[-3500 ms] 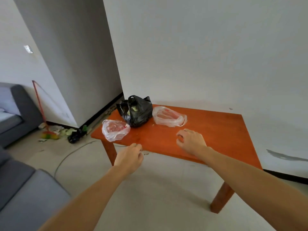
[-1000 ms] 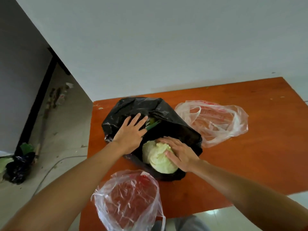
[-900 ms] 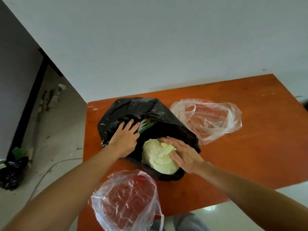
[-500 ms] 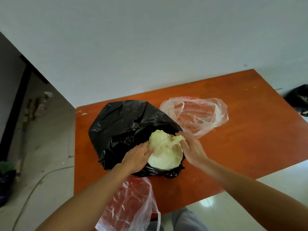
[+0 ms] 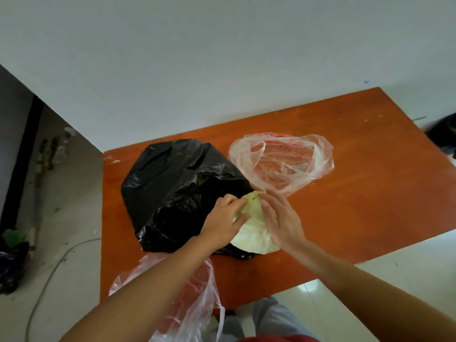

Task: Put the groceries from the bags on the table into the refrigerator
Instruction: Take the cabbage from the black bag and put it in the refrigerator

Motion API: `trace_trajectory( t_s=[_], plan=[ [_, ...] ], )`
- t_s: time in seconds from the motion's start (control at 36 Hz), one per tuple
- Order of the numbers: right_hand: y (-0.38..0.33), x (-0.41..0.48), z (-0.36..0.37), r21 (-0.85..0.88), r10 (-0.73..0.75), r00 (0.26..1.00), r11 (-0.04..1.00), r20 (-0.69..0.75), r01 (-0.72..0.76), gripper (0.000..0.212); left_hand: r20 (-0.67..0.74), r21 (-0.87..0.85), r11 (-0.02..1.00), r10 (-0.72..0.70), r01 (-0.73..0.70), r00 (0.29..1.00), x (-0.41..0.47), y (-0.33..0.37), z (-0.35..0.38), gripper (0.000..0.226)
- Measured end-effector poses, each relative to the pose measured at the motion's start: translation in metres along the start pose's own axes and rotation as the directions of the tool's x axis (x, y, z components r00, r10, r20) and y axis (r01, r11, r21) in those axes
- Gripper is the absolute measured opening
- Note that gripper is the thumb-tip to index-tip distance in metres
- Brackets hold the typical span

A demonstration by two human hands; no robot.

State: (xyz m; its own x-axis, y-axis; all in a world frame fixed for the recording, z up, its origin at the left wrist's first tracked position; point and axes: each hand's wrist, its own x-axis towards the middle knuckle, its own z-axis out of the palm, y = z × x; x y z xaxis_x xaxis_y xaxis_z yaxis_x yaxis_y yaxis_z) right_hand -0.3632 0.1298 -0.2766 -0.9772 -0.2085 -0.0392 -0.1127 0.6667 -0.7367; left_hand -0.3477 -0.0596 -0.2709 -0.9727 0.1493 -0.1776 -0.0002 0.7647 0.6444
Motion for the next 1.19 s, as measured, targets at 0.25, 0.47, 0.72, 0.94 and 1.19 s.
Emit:
trace_trajectory(
  t_s=[0.25,0.47,0.72,0.94,1.19],
  plan=[
    [0.048,0.014,-0.018,0.203,0.154,0.988,0.967,0.016,-0.154,0.047,-0.211,-0.113,0.984,-0.159,0.138,0.964,0.038,0.034,0.027,0.025],
    [0.064,0.014,-0.025,0.205,0.151,0.986,0.965,0.074,-0.164,0.045,0.006,-0.431,0.793,-0.475,0.43,0.88,0.03,0.026,0.053,0.055],
    [0.063,-0.005,-0.027,0.284,0.171,0.962,0.931,0.215,-0.229,0.061,-0.01,-0.521,0.792,-0.38,0.32,0.925,0.01,0.03,0.066,0.064],
    [0.037,-0.046,-0.03,0.285,0.246,0.969,0.931,-0.028,-0.229,0.06,-0.178,-0.411,0.899,-0.243,0.152,0.954,-0.024,0.057,0.077,0.073],
    [0.008,-0.107,-0.095,0.197,0.208,0.881,0.971,-0.426,-0.134,0.076,-0.216,-0.366,0.88,0.235,-0.302,0.948,-0.029,0.126,0.058,0.057]
  ],
)
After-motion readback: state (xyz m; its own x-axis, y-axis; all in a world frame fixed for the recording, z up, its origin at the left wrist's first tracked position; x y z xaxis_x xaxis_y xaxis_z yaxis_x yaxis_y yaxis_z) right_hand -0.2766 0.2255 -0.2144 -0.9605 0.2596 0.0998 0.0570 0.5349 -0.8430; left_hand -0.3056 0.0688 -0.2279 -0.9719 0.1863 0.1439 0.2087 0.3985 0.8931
